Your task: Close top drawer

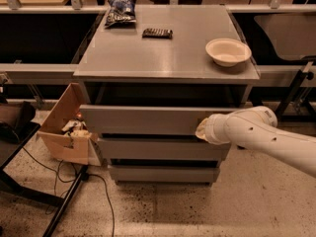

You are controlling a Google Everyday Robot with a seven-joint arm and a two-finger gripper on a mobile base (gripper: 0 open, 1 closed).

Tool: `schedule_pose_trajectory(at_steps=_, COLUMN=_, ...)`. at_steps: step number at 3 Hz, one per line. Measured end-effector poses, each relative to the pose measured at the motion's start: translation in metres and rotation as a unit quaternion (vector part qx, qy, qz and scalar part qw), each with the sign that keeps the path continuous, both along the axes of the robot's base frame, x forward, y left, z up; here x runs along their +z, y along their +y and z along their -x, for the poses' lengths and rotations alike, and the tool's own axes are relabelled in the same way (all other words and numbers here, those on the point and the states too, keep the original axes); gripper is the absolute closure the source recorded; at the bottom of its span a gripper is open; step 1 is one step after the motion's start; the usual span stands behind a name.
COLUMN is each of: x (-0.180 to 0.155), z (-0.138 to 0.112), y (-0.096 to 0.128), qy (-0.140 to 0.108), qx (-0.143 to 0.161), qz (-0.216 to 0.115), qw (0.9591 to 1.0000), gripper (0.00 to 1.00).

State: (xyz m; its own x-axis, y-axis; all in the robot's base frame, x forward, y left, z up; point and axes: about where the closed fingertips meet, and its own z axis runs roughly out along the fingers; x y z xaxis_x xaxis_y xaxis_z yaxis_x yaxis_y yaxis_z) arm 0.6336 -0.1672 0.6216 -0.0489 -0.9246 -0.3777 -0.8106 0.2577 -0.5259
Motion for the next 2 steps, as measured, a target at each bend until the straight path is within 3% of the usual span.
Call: schedule_pose_trajectory(at_steps=2, x=-0.0001, z=0.0, y=0.0001, qy=0.0, qx=0.0, qz=0.0, qw=1.0, gripper=0.35)
